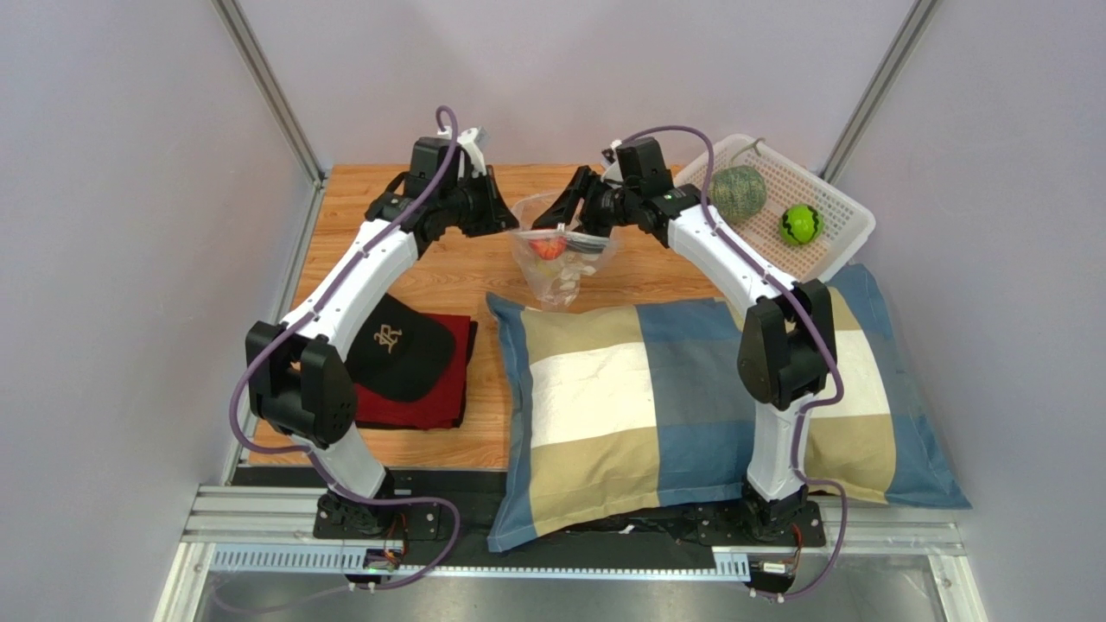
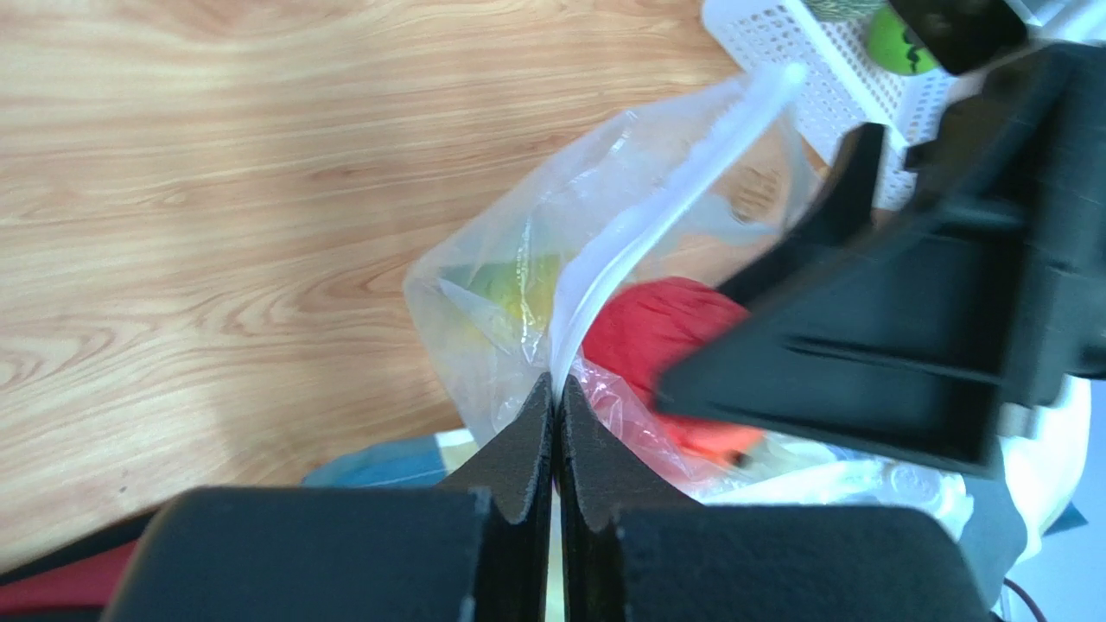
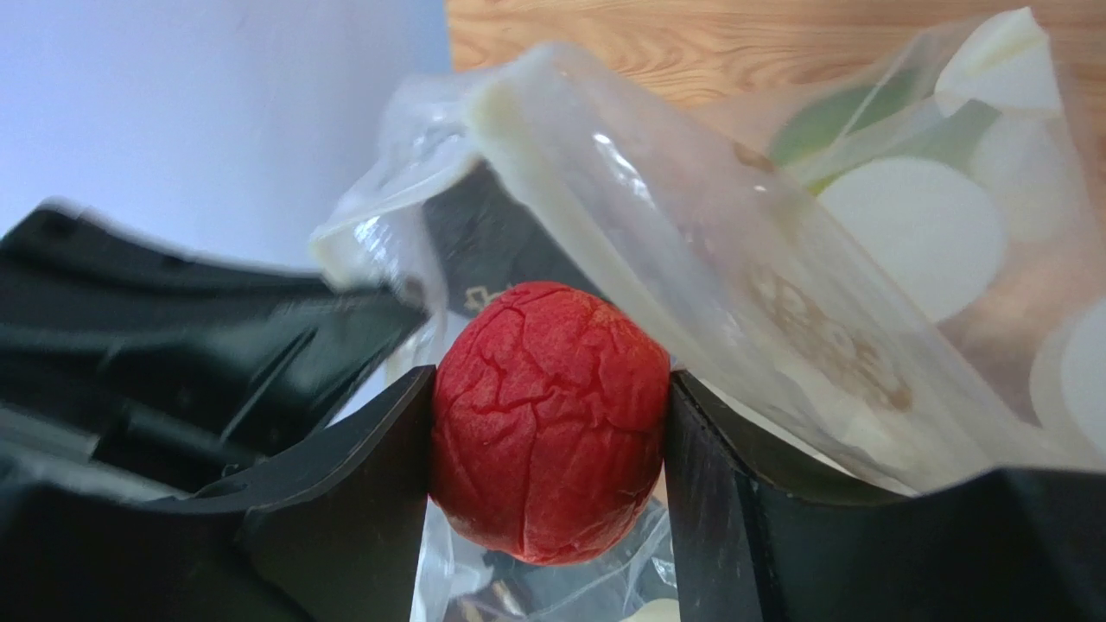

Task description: Open the zip-top bag and remove the fake food

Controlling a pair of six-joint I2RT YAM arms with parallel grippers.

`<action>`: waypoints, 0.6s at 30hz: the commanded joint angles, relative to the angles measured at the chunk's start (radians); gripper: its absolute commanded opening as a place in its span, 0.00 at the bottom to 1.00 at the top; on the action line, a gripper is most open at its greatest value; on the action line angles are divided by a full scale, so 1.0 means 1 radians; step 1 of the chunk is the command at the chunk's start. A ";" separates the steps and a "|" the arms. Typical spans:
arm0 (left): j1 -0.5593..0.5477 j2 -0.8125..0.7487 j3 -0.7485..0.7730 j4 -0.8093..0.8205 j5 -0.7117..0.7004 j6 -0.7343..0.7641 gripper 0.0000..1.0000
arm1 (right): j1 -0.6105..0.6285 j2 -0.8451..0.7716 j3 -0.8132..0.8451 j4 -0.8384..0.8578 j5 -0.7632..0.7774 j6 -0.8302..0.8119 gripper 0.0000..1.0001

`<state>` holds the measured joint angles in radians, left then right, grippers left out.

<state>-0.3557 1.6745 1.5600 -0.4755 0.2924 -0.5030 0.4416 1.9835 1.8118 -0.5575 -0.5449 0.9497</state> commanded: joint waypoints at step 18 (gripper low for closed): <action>0.027 0.195 0.011 0.165 0.091 -0.083 0.00 | -0.055 0.233 0.113 0.251 -0.336 0.063 0.26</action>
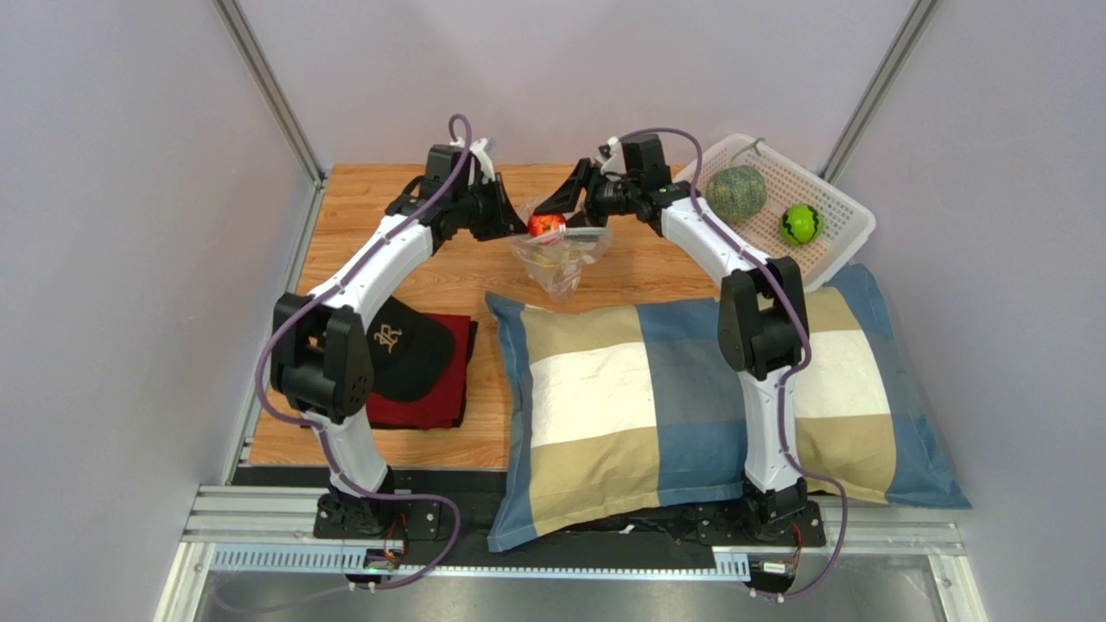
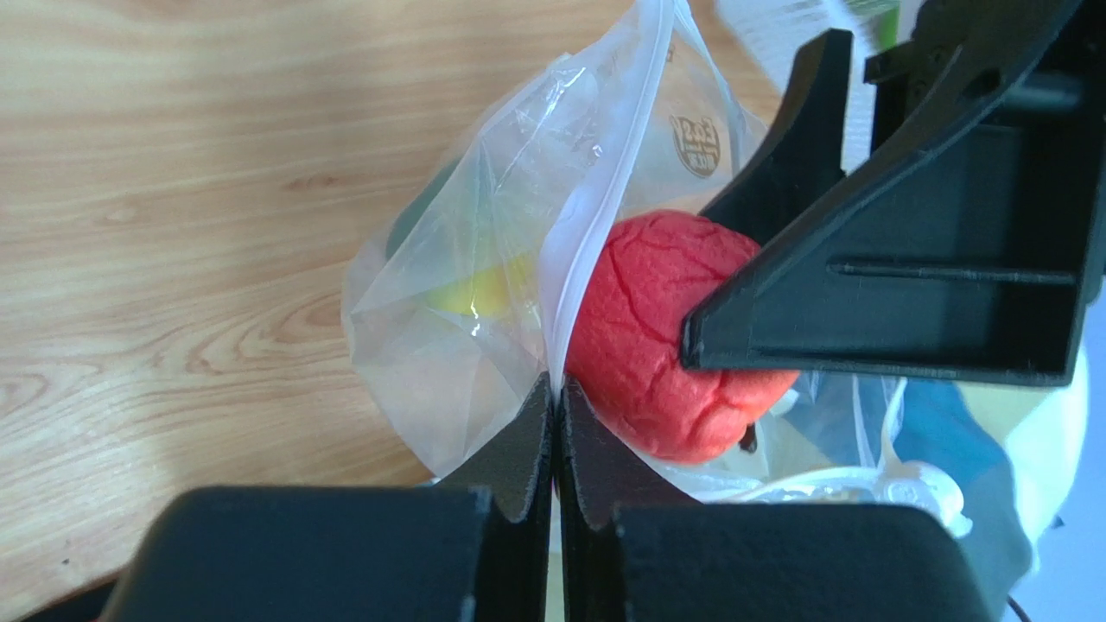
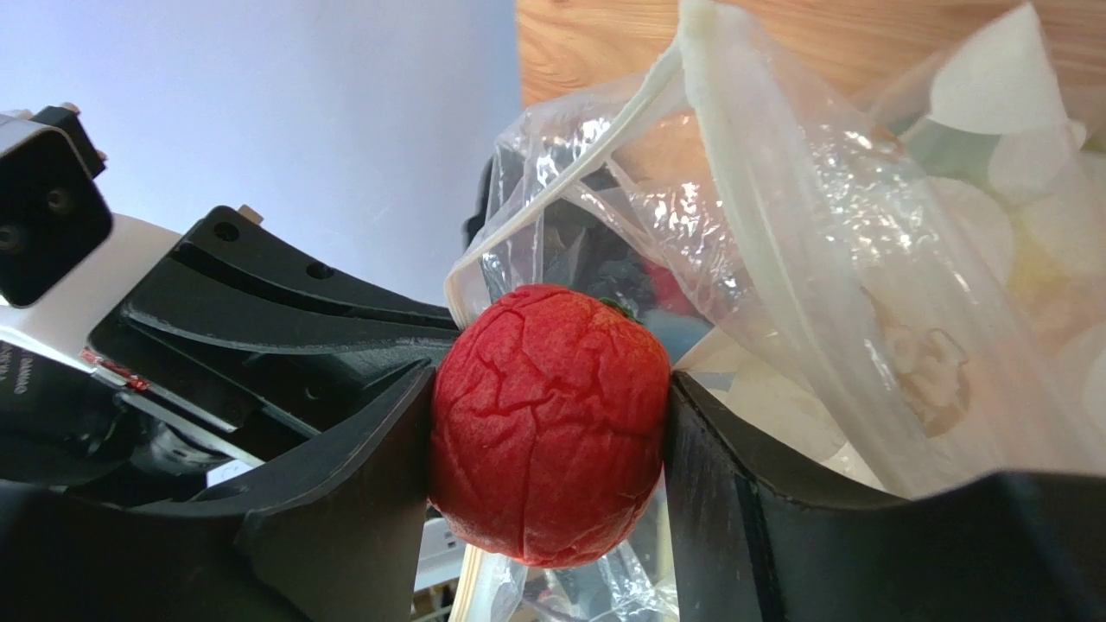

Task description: Open the zip-top bag and remove the fake food

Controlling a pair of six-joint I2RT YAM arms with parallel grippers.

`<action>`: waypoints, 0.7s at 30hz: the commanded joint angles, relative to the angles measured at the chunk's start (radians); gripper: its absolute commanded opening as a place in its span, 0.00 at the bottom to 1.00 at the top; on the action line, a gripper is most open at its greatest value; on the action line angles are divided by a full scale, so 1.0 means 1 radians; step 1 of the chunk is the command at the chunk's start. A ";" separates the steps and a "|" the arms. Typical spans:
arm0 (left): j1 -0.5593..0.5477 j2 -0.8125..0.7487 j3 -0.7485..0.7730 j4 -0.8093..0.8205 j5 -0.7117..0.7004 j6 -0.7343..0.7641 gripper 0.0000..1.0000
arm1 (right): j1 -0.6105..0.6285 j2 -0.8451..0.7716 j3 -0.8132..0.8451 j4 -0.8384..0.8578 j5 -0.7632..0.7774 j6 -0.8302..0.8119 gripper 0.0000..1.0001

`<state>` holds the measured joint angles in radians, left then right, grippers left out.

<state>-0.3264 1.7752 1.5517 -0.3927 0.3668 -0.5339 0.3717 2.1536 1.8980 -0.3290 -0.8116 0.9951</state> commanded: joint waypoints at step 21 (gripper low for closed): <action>-0.033 0.138 0.030 0.077 0.008 -0.043 0.00 | 0.042 0.066 0.145 -0.408 0.118 -0.183 0.89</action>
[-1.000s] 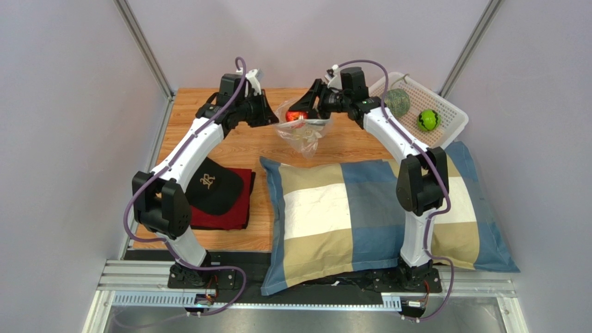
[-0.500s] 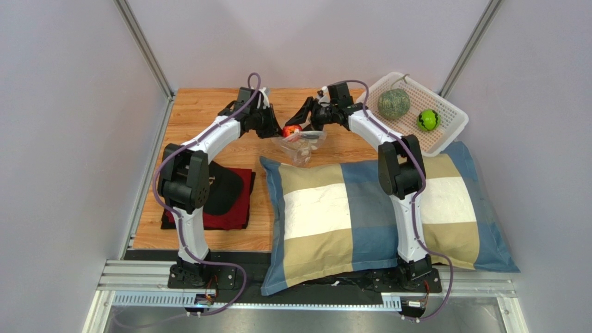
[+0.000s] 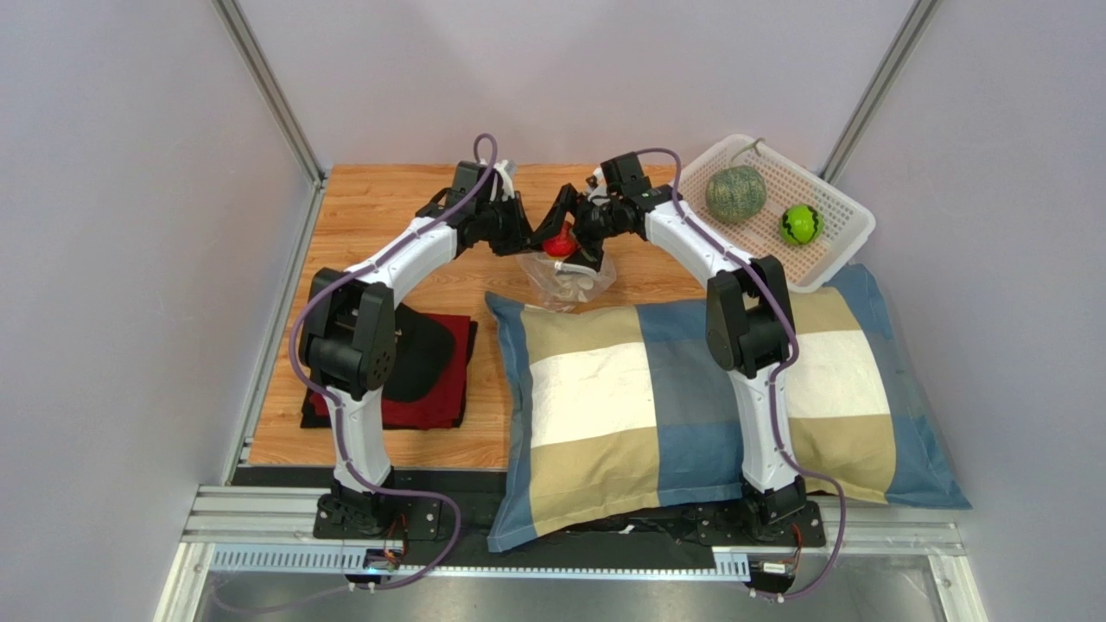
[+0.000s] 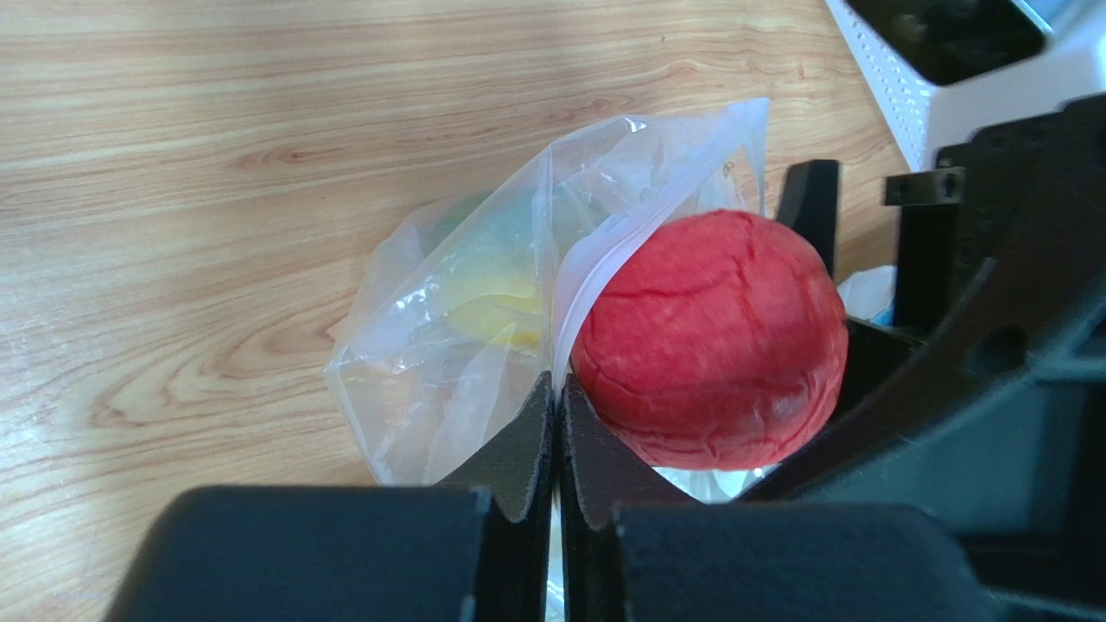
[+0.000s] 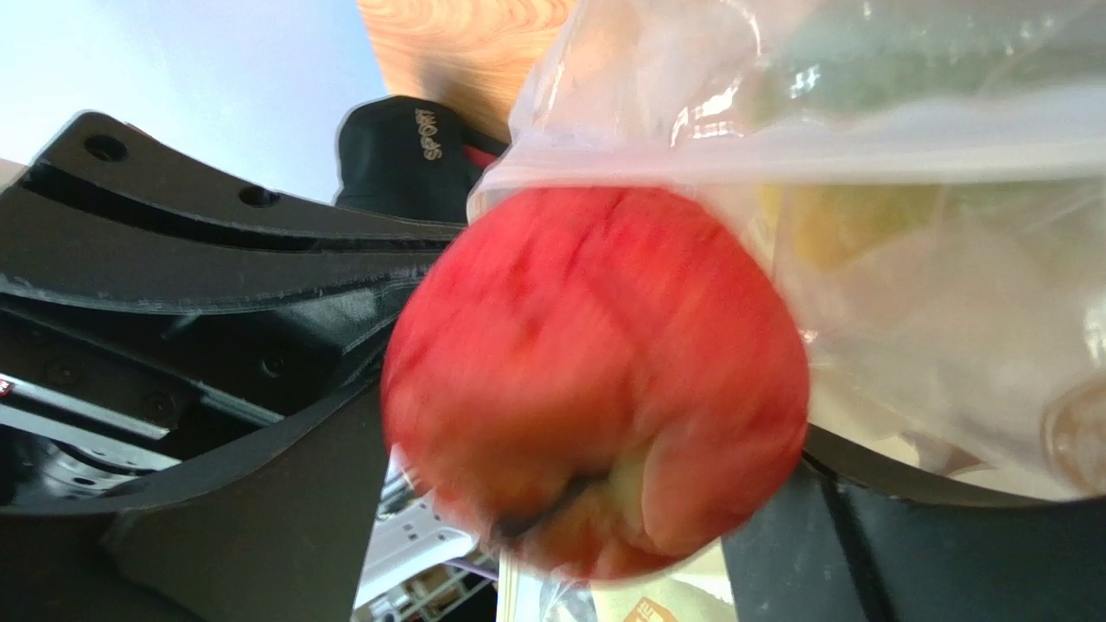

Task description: Open the zip-top bag and remove the fake food

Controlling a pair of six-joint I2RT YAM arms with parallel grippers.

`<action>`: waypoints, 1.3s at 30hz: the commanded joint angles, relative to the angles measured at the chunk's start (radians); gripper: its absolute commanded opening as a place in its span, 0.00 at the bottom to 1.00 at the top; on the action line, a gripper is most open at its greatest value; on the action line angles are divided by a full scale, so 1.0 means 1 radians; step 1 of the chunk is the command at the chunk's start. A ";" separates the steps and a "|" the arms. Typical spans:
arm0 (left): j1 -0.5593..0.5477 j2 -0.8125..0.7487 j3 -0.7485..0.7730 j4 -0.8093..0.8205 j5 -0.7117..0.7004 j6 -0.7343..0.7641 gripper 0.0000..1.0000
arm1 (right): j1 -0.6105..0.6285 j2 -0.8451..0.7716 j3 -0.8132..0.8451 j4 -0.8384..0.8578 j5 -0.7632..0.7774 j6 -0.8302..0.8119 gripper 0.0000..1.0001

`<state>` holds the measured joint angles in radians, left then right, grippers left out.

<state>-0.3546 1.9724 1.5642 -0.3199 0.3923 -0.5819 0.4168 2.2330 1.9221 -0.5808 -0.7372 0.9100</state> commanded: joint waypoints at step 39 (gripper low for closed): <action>-0.017 -0.198 0.060 -0.128 -0.112 0.112 0.00 | -0.220 -0.197 0.209 -0.122 0.306 -0.230 0.17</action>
<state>-0.3668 1.8568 1.5715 -0.4225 0.3103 -0.5232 0.3473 2.0396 2.1181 -0.6910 -0.5282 0.6884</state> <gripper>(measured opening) 0.003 0.638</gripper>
